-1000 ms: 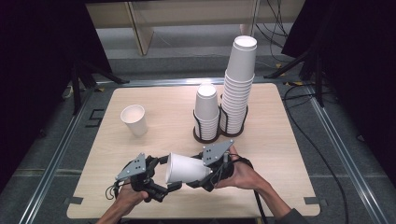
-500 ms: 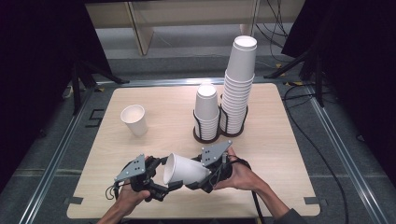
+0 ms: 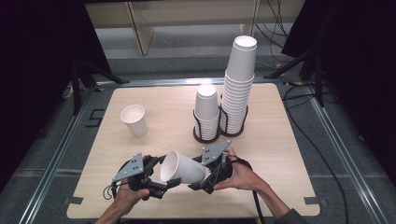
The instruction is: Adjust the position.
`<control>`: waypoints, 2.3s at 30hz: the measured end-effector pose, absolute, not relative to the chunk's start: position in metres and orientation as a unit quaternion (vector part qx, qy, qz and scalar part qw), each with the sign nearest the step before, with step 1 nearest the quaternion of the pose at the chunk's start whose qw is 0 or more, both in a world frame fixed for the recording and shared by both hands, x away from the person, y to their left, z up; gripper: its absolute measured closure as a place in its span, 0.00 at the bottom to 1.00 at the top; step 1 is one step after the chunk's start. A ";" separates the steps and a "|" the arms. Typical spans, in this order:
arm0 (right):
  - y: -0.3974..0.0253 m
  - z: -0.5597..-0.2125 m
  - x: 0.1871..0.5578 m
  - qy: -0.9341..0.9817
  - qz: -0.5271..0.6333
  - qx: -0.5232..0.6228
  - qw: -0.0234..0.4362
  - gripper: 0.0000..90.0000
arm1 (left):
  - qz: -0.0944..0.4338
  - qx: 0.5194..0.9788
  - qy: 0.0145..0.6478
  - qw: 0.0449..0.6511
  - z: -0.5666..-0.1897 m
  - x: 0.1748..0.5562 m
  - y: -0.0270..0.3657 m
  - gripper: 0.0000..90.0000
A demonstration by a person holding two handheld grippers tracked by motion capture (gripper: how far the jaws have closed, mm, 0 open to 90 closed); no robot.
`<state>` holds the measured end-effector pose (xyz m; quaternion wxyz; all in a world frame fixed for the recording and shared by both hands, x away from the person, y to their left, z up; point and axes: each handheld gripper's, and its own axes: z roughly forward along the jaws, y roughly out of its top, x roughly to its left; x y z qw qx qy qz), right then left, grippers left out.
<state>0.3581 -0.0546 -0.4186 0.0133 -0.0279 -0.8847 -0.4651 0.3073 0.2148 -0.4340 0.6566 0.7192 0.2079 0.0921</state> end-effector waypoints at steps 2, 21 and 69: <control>-0.058 -0.416 0.358 -0.889 -0.456 -0.035 -0.002 0.18 | 0.105 0.733 0.215 0.637 -0.433 0.308 0.216 0.15; -0.036 -0.418 0.341 -0.925 -0.375 0.005 -0.061 0.18 | 0.143 0.814 0.191 0.529 -0.426 0.299 0.198 0.15; -0.035 -0.425 0.351 -0.848 -0.527 -0.040 0.037 0.26 | 0.105 0.676 0.233 0.691 -0.426 0.300 0.204 0.17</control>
